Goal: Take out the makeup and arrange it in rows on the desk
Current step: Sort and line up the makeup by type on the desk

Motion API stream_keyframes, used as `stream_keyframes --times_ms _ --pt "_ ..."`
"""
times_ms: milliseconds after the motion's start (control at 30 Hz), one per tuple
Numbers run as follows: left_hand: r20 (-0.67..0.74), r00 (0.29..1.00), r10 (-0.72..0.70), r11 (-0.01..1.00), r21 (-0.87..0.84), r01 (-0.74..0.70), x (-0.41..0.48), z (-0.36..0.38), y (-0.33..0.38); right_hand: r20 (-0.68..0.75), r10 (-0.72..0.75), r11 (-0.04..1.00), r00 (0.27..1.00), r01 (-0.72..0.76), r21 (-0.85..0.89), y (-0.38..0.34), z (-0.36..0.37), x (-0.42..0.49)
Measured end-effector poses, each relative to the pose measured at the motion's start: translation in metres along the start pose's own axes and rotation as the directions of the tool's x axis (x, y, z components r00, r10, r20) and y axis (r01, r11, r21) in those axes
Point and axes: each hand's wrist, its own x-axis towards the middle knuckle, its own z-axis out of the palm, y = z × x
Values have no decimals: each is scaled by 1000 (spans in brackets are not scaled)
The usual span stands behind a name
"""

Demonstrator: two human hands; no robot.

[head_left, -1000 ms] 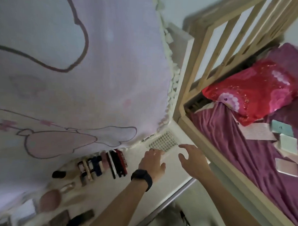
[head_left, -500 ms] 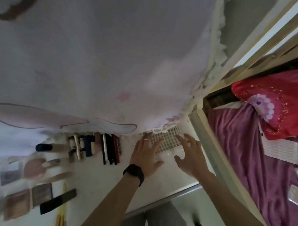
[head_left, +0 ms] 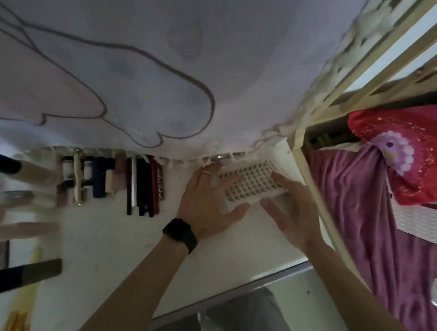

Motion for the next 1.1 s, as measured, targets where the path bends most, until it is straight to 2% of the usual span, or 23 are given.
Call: stream_keyframes --times_ms 100,167,300,433,633,900,1033,1100 --pt "-156 987 -46 989 -149 23 -5 9 6 -57 59 978 997 -46 202 -6 7 -2" --pt "-206 977 -58 984 -176 21 -3 10 6 -31 151 907 988 -126 401 -10 9 -2" --pt "-79 992 -94 953 -294 67 0 11 8 -13 129 839 992 -102 535 -12 14 -11" --pt "-82 984 -157 921 -373 116 -17 11 25 8 61 728 998 -50 683 -16 12 -30" --pt "-61 985 -158 893 -434 117 -89 -1 57 13 -49 681 999 24 731 -38 -5 -86" --pt "-140 976 -167 857 -510 74 -141 -26 76 3 -92 518 996 45 854 -79 -24 -130" --pt "-186 969 -160 865 -499 47 -155 -32 82 -11 -107 505 994 64 861 -84 -22 -139" --pt "-173 976 -133 868 -495 31 -160 -36 86 54 -129 497 990 18 868 -84 -21 -139"
